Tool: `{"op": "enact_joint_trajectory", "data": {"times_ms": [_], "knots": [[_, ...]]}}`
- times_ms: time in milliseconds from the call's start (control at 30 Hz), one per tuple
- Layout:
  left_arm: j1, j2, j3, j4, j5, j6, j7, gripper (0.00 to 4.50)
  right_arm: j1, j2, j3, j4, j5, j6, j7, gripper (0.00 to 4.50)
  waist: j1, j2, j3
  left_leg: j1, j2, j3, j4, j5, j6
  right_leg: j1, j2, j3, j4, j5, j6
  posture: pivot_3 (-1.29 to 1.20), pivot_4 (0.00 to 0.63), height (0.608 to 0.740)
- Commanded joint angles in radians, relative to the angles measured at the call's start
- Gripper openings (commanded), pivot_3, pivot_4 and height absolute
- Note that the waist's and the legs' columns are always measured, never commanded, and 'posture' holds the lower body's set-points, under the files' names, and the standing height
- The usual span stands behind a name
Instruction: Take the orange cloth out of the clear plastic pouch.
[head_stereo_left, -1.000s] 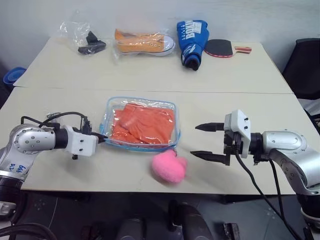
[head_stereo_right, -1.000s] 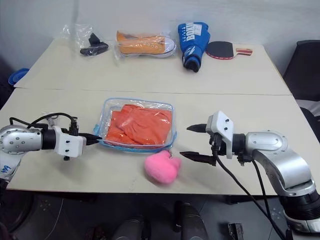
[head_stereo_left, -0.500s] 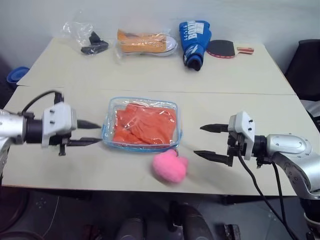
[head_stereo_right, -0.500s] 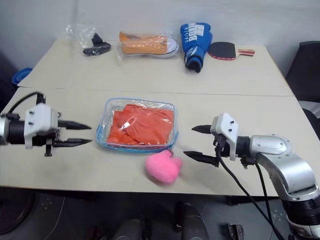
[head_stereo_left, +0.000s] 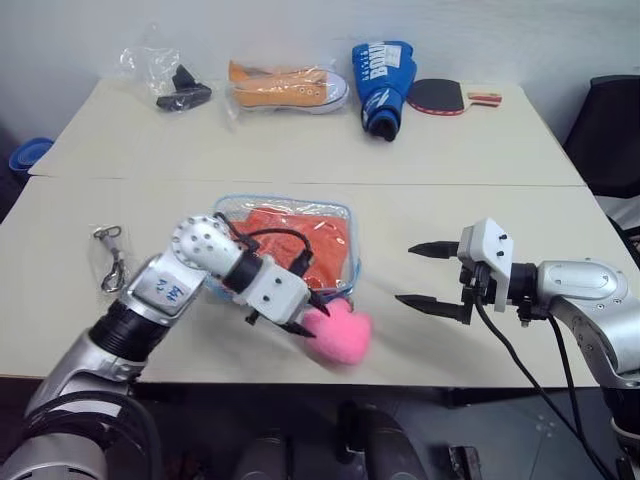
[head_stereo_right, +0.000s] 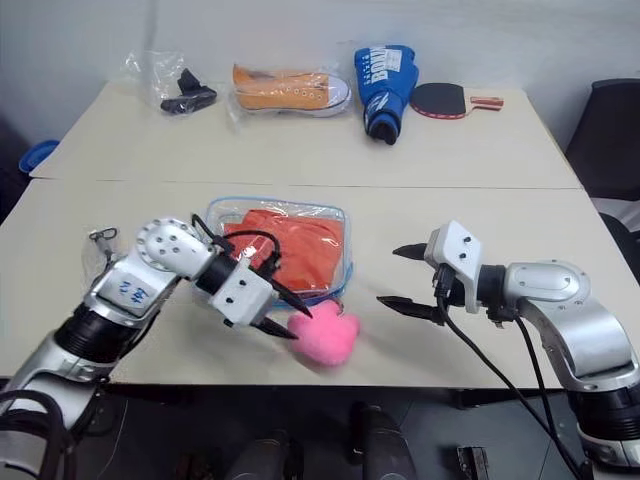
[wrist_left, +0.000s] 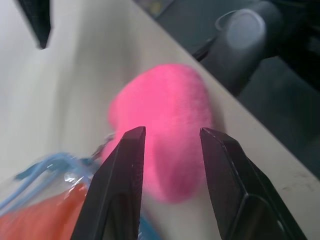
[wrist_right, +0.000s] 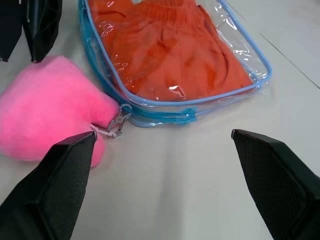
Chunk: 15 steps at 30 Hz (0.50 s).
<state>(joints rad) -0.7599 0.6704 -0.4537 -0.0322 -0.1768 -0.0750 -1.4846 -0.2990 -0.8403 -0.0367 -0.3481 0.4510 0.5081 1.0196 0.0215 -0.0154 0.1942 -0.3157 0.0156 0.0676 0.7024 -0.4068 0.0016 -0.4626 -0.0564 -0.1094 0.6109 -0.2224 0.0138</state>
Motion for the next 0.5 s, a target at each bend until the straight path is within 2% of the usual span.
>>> {"op": "enact_joint_trajectory", "data": {"times_ms": [33, 267, 367, 500], "knots": [[-0.041, -0.036, -0.025, 0.066, 0.048, -0.082, -0.034, 1.85, 0.004, -0.005, -0.012, -0.037, 0.003, 0.0, -0.012, 4.5, 0.003, 0.0, 0.0, 0.0, 0.0, 0.0, 0.0, 0.0, 0.0, 0.0, 0.0, 0.0, 0.0, 0.0, 0.0, 0.0, 0.15, 0.74], [-0.071, -0.112, -0.046, 0.213, 0.155, -0.23, 0.007, 1.85, -0.002, 0.026, 0.018, -0.046, -0.03, -0.016, -0.058, 4.5, 0.005, 0.0, 0.0, -0.001, -0.001, -0.001, 0.0, 0.0, 0.001, 0.0, -0.001, -0.001, 0.001, 0.0, 0.0, 0.0, 0.15, 0.74], [-0.055, -0.113, -0.042, 0.214, 0.168, -0.25, 0.019, 1.26, -0.014, 0.039, 0.037, -0.038, -0.049, -0.027, -0.066, 4.5, 0.004, 0.0, 0.0, 0.0, -0.001, -0.001, 0.0, 0.0, 0.001, 0.0, -0.002, -0.001, 0.0, 0.0, 0.0, 0.0, 0.15, 0.74], [-0.038, -0.099, -0.04, 0.212, 0.17, -0.276, 0.018, 0.05, -0.026, 0.045, 0.046, -0.023, -0.064, -0.04, -0.064, 4.5, 0.004, 0.0, 0.0, 0.0, -0.001, -0.001, 0.0, 0.0, 0.001, 0.0, -0.002, -0.001, 0.0, 0.0, 0.0, 0.0, 0.15, 0.74]]}}
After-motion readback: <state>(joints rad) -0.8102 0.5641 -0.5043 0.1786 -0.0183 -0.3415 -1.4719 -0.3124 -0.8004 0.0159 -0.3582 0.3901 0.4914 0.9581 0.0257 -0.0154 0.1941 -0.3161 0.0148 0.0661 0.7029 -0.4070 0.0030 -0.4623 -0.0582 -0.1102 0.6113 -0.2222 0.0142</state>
